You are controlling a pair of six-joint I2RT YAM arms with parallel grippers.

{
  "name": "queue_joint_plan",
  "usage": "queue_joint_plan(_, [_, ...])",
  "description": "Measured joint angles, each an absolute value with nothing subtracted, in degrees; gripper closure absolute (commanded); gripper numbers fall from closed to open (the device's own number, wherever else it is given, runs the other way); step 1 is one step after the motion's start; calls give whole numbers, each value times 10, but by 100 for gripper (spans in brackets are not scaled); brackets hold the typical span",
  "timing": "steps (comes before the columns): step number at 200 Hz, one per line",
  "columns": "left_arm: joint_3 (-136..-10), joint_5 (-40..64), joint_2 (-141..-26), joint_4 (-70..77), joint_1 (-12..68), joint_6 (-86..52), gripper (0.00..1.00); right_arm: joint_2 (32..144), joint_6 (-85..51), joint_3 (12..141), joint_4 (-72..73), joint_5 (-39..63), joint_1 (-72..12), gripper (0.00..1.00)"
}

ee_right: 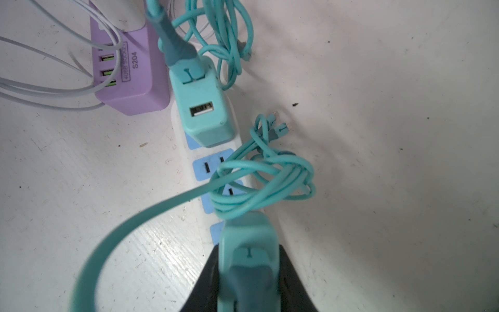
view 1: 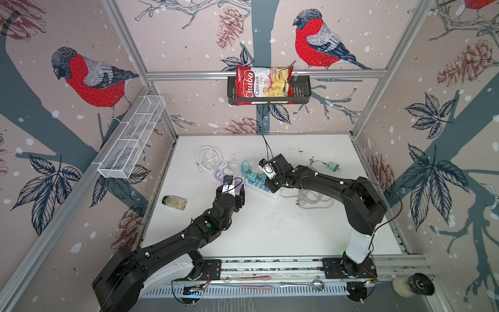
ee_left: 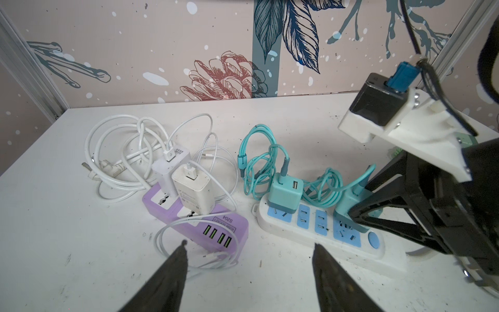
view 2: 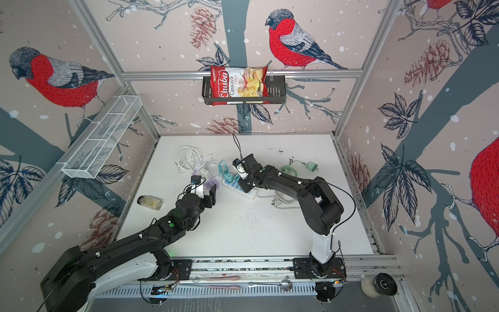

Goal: Insert plugs into power strip
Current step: Insert the plug into the socket.

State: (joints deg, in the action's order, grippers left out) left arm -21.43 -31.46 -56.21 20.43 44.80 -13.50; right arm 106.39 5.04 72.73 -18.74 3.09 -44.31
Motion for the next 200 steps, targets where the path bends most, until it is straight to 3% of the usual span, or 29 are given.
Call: queue_joint_plan(200, [-215,-312,-566,216,448,-130,28,1061,58,670,-96,41,-435,100])
